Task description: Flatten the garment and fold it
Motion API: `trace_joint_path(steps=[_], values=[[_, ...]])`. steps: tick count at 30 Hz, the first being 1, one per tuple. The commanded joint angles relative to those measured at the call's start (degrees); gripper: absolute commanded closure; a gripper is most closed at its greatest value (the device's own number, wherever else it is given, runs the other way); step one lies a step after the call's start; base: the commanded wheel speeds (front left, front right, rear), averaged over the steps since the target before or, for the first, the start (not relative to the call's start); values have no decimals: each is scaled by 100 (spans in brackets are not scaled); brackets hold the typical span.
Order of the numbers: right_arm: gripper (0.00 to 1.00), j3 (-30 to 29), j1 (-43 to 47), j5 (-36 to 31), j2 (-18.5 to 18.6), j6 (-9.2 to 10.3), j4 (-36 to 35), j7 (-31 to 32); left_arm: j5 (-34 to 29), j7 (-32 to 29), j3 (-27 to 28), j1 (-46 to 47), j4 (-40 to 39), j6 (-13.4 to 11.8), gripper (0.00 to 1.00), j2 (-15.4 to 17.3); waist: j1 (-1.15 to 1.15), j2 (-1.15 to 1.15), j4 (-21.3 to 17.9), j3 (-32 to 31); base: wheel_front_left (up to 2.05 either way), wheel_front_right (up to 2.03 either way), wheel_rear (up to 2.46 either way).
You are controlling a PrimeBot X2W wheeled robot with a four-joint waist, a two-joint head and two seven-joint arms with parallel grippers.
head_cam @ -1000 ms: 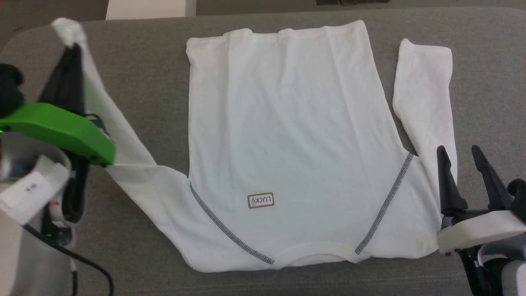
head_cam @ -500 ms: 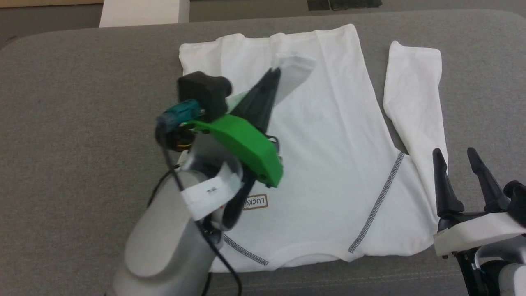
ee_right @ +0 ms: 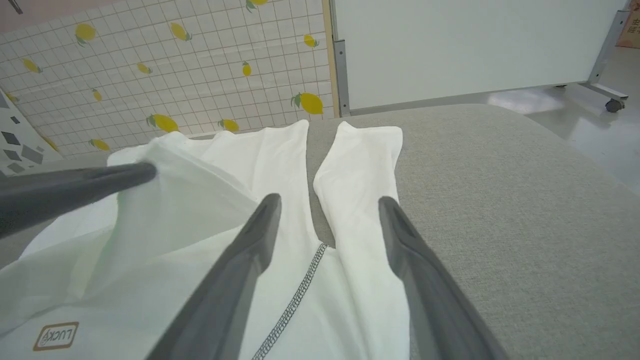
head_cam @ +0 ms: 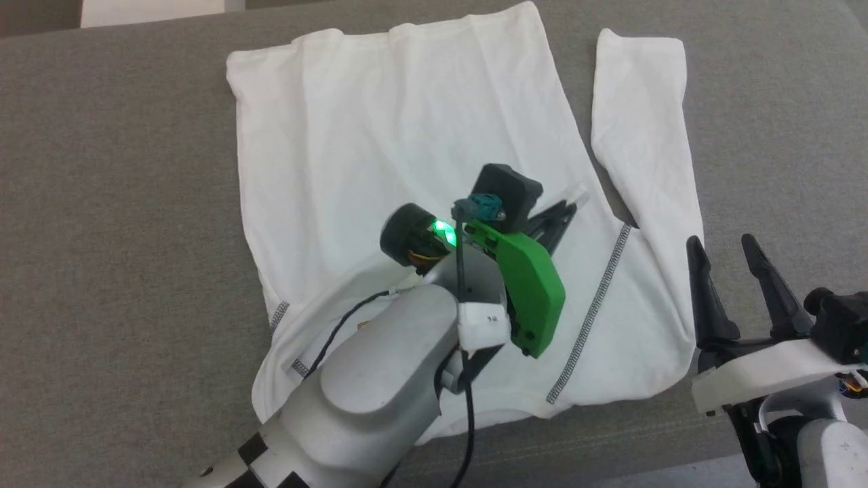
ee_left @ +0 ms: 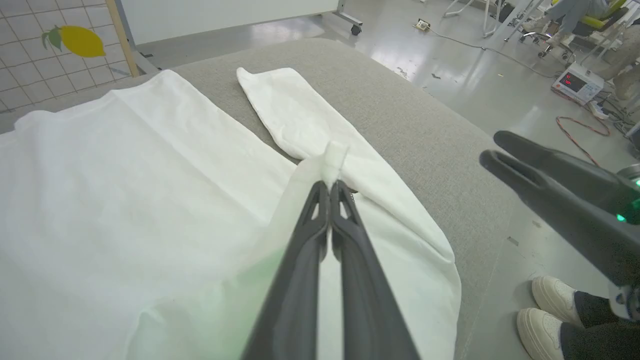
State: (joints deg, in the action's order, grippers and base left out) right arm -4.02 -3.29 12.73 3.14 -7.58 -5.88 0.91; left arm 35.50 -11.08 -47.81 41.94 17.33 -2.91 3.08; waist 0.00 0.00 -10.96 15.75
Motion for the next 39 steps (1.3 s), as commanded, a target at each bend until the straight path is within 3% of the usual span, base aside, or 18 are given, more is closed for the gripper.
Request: trace_joint_path(steps=[1, 16, 19, 23, 24, 25, 26, 27, 32, 39], values=[[0, 44, -127, 53, -16, 9, 44, -68, 144, 90, -198, 153, 137, -27, 100, -18, 0, 0, -162, 147, 0, 0, 0], [0, 468, -513, 239, -25, 9, 532, -323, 1437, 545, -2249, 852, 1157, -281, 100, -20, 0, 0, -897, 527, 0, 0, 0], [0, 481, -559, 271, -25, 9, 597, -389, 1419, 373, -2432, 940, 1423, -316, 100, -20, 0, 0, -997, 598, 0, 0, 0], [0, 428, -576, 294, -25, 9, 655, -474, 1126, -402, -2538, 901, 1891, -193, 98, -20, 0, 0, -996, 648, 0, 0, 0], [0, 412, -573, 292, -25, 9, 672, -490, 1027, -705, -2546, 849, 2000, -104, 71, -20, 0, 0, -979, 647, 0, 0, 0], [0, 400, -570, 290, -25, 9, 689, -501, 950, -924, -2549, 789, 2046, -14, 52, -20, 0, 0, -960, 639, 0, 0, 0], [0, 390, -568, 288, -25, 9, 707, -509, 877, -1090, -2550, 729, 2052, 89, 9, -20, 0, 0, -935, 625, 0, 0, 0], [0, 385, -570, 288, -25, 9, 718, -514, 847, -1153, -2551, 692, 2033, 165, 0, -20, 0, 0, -909, 609, 0, 0, 0], [0, 363, -583, 246, -25, 9, 705, -494, 908, -982, -2552, 646, 1743, 275, 0, -20, 0, 0, -705, 464, 0, 0, 0], [0, 174, -507, 97, 6, 9, 551, -346, 1398, 496, -2079, 865, 1010, -39, 0, -20, 0, 0, -317, 137, 0, 0, 0]])
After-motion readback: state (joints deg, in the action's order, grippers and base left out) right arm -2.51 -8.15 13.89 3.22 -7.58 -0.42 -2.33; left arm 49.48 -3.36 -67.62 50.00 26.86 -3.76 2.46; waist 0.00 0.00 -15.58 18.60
